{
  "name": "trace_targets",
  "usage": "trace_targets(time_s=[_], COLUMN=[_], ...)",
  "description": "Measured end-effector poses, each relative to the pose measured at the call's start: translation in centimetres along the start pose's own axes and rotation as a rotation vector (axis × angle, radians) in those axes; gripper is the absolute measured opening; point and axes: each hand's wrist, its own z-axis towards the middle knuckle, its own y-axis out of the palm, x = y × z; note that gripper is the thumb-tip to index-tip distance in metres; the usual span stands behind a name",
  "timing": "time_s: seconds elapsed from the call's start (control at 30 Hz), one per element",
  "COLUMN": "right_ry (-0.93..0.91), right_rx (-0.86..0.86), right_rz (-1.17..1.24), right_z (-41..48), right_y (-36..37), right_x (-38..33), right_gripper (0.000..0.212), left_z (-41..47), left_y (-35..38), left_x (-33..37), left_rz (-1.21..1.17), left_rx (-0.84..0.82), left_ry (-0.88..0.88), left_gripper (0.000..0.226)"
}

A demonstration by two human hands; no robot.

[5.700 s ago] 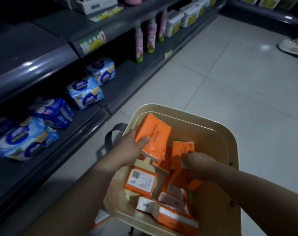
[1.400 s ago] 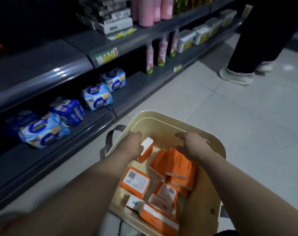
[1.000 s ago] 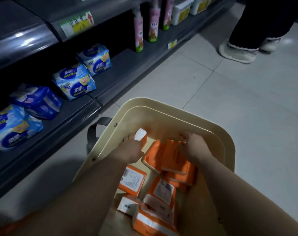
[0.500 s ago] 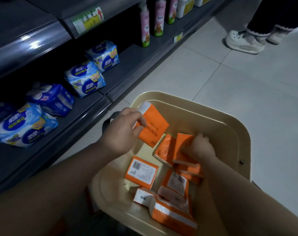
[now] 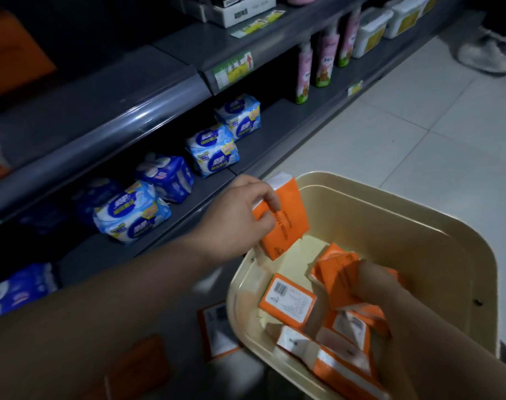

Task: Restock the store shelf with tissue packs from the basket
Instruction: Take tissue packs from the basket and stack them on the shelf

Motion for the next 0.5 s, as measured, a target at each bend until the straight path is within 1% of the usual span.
trace_targets(time_s=[0.13, 0.23, 0.33, 0.4, 0.43, 0.5], right_ry=[0.001, 0.025, -0.012, -0.065, -0.098, -0.18], right_rx=[-0.069, -0.019, -0.002, 0.016, 0.029, 0.095], right_rz=[0.022, 0.097, 0.142, 0.23, 0.282, 0.33], right_z=[-0.6, -1.3, -2.8, -4.1, -4.7, -6.4], right_y=[-0.7, -2.8, -6.2, -9.0, -10.3, -12.9], right_x=[-0.7, -1.1, -2.5, -3.6, -4.2, -5.4], right_gripper=[0.037, 0.036, 0.033, 0.032, 0.031, 0.029], left_z=[-0.7, -0.7, -0.5, -0.6, -0.7, -1.2], left_y=[-0.2, -0.5, -1.6, -2.9, -3.6, -5.3], left_x=[-0.7, -1.1, -1.1, -0.9, -0.8, -0.5], left_rz=[-0.031, -0.021, 0.003, 0.028, 0.04, 0.038], left_rx=[-0.013, -0.001, 0.021, 0.041, 0.052, 0.094], left_ry=[-0.049, -0.063, -0.069, -0.093, -0.117, -0.172], left_gripper=[0.024, 0.034, 0.039, 0.038, 0.041, 0.06])
